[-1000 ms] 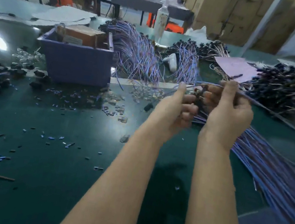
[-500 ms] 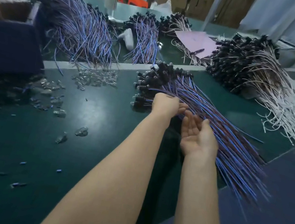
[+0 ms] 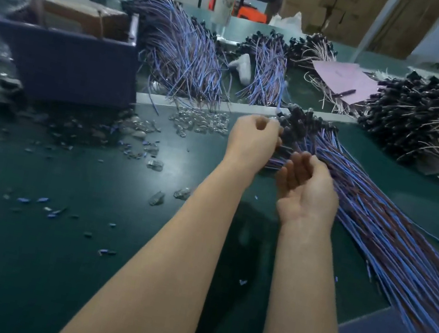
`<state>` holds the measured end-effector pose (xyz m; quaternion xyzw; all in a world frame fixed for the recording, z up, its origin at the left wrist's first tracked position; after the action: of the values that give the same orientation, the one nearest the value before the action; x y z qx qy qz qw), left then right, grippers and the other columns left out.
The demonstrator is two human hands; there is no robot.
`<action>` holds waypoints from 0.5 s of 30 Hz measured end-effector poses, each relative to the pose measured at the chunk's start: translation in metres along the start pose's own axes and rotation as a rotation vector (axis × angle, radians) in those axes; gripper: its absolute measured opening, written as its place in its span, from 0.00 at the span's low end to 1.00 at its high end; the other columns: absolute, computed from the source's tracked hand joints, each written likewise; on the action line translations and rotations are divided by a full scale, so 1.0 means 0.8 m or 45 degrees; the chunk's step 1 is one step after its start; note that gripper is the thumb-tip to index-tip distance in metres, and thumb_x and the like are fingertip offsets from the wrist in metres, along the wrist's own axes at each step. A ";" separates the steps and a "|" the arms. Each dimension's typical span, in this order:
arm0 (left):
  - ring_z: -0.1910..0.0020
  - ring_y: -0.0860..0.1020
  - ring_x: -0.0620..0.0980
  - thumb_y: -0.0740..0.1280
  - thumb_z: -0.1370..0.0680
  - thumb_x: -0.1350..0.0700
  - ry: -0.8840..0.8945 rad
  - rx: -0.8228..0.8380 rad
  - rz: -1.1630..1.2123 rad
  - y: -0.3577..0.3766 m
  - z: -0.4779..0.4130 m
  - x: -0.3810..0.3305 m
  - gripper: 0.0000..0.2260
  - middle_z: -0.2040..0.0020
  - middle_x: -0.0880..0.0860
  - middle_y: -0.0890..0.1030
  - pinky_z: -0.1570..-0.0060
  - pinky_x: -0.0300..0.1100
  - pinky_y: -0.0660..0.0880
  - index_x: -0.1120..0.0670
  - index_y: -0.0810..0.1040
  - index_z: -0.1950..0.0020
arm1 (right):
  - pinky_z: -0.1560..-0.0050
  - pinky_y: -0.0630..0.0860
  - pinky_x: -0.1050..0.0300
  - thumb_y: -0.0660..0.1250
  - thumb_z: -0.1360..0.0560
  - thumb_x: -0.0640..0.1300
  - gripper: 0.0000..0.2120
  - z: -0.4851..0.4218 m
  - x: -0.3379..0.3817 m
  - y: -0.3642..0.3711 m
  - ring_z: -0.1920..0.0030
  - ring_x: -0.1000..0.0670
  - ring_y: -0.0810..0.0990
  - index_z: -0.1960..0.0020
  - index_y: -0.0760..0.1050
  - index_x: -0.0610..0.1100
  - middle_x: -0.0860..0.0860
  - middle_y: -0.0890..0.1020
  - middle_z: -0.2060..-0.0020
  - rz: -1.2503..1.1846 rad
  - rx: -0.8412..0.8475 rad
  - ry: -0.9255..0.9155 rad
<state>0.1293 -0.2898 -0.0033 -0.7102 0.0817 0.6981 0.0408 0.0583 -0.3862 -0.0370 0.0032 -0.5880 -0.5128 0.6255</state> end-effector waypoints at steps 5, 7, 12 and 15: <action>0.76 0.71 0.40 0.60 0.21 0.61 0.144 -0.419 0.250 -0.145 0.028 -0.042 0.10 0.73 0.45 0.76 0.71 0.34 0.67 0.55 0.76 0.60 | 0.74 0.72 0.66 0.60 0.21 0.39 0.08 0.058 -0.075 0.113 0.75 0.56 0.76 0.58 0.74 0.44 0.53 0.80 0.74 0.285 0.393 0.015; 0.75 0.71 0.39 0.60 0.21 0.63 0.197 -0.659 0.310 -0.215 0.047 -0.047 0.09 0.70 0.46 0.76 0.69 0.34 0.69 0.56 0.76 0.58 | 0.72 0.73 0.65 0.60 0.22 0.37 0.08 0.090 -0.114 0.155 0.74 0.56 0.76 0.58 0.73 0.44 0.53 0.80 0.74 0.469 0.585 -0.025; 0.65 0.73 0.46 0.57 0.22 0.65 0.249 -1.251 0.508 -0.370 0.111 -0.035 0.07 0.62 0.50 0.75 0.61 0.35 0.70 0.56 0.72 0.55 | 0.67 0.74 0.63 0.62 0.23 0.35 0.05 0.174 -0.228 0.231 0.71 0.55 0.77 0.54 0.77 0.37 0.47 0.78 0.67 0.949 0.996 -0.067; 0.64 0.72 0.46 0.56 0.22 0.66 0.275 -1.459 0.580 -0.433 0.142 -0.032 0.07 0.60 0.52 0.75 0.61 0.34 0.69 0.57 0.71 0.52 | 0.76 0.70 0.70 0.63 0.23 0.36 0.07 0.221 -0.293 0.255 0.75 0.58 0.74 0.50 0.79 0.34 0.48 0.78 0.68 1.152 1.188 0.082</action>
<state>0.0773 0.0719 0.0001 -0.6504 -0.1525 0.5466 -0.5049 0.1090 -0.0325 -0.0299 0.0419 -0.6732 0.1110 0.7299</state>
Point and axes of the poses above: each hand's wrist, its own z-axis away from the middle knuckle, its own y-axis out of the palm, x = y × z, the point moved 7 cm from there along -z, towards the middle knuckle
